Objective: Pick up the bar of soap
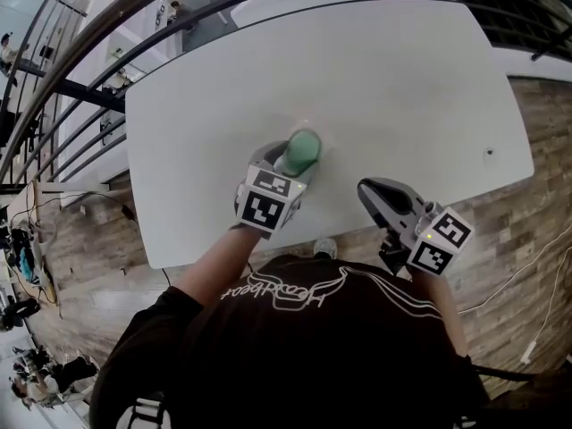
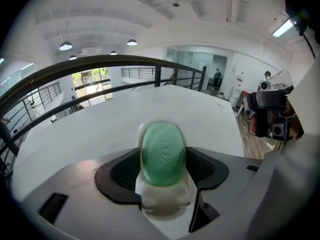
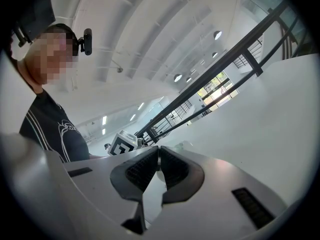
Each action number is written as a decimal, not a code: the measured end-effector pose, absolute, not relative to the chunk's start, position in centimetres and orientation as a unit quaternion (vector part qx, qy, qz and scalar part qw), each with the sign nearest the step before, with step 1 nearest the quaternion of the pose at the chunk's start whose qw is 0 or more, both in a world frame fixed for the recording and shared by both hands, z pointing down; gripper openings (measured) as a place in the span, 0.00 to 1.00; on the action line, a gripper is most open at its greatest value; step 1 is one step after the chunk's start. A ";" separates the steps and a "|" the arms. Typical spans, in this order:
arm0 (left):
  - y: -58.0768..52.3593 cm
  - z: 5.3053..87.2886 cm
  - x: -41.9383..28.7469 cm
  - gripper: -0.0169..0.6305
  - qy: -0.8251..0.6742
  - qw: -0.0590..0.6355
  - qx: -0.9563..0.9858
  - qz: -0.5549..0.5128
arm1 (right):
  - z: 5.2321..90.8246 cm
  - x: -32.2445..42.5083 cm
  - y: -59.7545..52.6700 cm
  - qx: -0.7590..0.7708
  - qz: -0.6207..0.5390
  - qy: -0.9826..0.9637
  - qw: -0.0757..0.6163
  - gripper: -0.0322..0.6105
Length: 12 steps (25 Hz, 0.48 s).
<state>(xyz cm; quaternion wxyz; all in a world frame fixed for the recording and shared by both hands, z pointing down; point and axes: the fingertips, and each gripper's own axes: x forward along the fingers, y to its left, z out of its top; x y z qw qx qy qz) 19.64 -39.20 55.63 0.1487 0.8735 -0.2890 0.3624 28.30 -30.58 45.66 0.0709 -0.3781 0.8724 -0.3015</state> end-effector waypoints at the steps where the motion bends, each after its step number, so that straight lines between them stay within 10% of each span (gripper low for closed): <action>1: -39.2 55.7 19.6 0.48 -0.289 0.151 0.873 0.362 | 45.7 28.2 -30.6 -0.378 -0.302 0.872 0.072 0.08; 12: -39.0 55.7 19.9 0.43 -0.276 0.174 0.877 0.353 | 46.0 28.3 -30.4 -0.380 -0.306 0.870 0.071 0.08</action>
